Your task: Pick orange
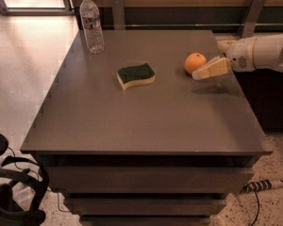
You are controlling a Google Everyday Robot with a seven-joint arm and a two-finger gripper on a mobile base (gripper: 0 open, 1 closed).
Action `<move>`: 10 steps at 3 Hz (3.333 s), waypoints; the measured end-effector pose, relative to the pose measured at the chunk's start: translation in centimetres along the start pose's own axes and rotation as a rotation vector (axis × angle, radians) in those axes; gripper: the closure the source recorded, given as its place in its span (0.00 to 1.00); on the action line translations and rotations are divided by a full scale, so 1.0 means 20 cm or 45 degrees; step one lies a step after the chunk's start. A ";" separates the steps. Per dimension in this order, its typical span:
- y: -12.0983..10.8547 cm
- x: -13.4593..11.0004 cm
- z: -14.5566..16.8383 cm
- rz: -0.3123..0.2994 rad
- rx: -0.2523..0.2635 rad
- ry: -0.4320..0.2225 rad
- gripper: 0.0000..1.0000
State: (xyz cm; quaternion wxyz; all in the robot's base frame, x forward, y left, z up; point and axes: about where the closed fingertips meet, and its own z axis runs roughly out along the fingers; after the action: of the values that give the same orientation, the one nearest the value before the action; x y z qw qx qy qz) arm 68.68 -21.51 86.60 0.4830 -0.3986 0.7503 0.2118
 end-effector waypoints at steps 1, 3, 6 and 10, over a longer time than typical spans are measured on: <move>-0.01 0.04 0.15 0.009 -0.063 -0.099 0.00; 0.01 0.06 0.24 0.017 -0.106 -0.136 0.24; 0.03 0.06 0.28 0.017 -0.125 -0.137 0.92; 0.21 -0.41 0.18 -0.236 -0.243 0.011 1.00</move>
Offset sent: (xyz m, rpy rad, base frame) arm 0.0280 0.0280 -0.0409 0.1432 -0.0312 0.0838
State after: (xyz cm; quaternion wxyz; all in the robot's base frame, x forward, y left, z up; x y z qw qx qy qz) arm 69.15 -13.26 92.05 0.4573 -0.5113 0.6886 0.2350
